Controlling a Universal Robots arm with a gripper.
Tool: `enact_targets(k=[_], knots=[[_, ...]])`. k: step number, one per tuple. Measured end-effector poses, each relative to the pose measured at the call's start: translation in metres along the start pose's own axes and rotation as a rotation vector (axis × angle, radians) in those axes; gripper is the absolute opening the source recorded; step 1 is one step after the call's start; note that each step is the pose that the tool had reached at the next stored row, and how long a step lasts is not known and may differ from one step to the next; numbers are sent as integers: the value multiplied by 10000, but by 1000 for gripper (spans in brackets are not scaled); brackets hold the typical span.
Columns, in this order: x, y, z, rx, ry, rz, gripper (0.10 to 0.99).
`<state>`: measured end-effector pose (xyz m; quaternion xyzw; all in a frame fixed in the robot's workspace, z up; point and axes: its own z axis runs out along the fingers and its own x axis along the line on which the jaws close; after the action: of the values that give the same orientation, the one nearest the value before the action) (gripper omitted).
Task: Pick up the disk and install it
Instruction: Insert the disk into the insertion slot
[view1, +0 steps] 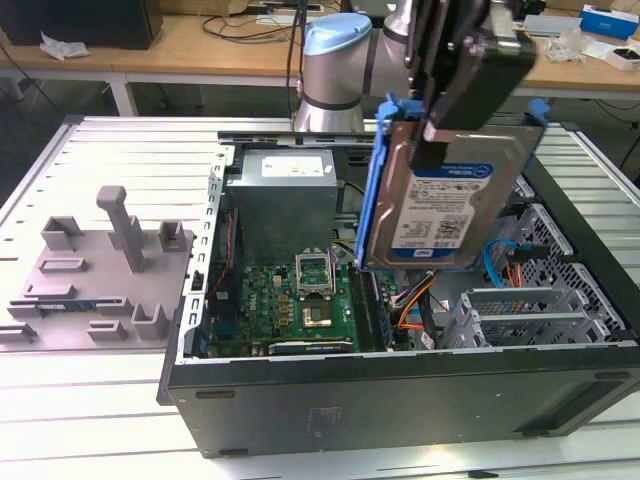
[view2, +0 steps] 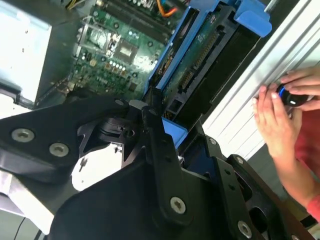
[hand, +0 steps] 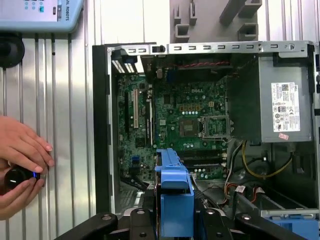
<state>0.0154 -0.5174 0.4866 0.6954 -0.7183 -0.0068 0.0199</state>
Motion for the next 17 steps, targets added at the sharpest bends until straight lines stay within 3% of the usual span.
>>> enact_targets(k=[3, 10, 11, 12, 17], knots=[[32, -154, 0, 0, 1, -1, 365], [123, -425, 3, -3, 1, -1, 365], [126, -563, 3, -3, 2, 0, 365], [128, -631, 4, -3, 1, 0, 365], [128, -818, 10, -3, 1, 1, 365]])
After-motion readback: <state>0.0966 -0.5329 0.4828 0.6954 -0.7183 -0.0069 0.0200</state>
